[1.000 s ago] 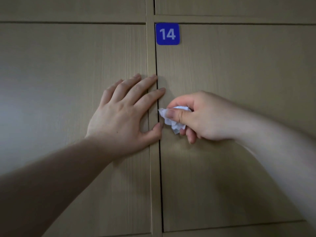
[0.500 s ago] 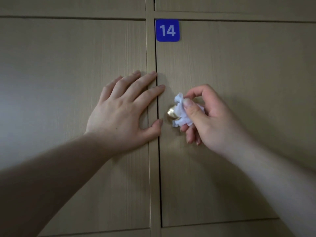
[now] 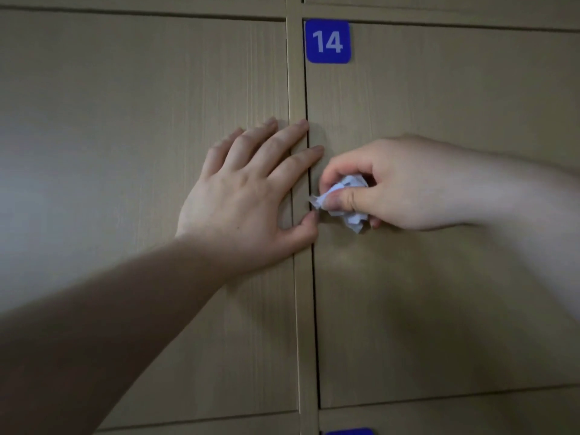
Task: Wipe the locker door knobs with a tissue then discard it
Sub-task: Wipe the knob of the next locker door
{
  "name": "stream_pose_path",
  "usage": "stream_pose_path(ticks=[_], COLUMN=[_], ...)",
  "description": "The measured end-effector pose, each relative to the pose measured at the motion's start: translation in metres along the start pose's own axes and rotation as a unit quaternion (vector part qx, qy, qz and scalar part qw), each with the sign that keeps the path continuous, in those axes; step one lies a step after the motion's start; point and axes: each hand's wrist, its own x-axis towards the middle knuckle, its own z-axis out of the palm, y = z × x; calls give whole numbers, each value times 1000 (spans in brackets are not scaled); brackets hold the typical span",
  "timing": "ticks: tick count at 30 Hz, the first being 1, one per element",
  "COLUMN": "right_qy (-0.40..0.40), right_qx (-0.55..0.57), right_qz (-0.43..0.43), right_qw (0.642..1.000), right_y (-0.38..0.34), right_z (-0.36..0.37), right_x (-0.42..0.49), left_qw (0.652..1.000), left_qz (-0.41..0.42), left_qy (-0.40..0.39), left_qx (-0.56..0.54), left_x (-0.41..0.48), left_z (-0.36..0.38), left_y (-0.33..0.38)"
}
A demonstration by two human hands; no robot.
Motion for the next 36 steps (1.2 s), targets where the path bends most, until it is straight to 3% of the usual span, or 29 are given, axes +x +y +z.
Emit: stream_pose_path(ticks=[3, 6, 11, 17, 25, 33, 36], right_qy=[-59, -52, 42, 183, 265, 313, 292], right_qx=[76, 156, 245, 369, 334, 227, 214], right_qz=[29, 42, 72, 100, 117, 98, 99], right_qw=[995, 985, 966, 906, 897, 917, 927], right_y=[-1, 5, 7, -1, -9, -10, -9], right_z=[-3, 4, 21, 59, 78, 85, 74], right_x=[5, 7, -5, -23, -24, -29, -25], left_qw=[1000, 1000, 1000, 1000, 999, 999, 999], left_qz=[3, 4, 21, 16, 31, 32, 31], left_qy=[3, 7, -5, -12, -18, -17, -13], left_qx=[1, 1, 0, 14, 30, 29, 27], left_x=[0, -1, 0, -8, -14, -15, -15], left_z=[3, 3, 2, 5, 8, 11, 11], left_y=[-1, -3, -4, 0, 2, 2, 2])
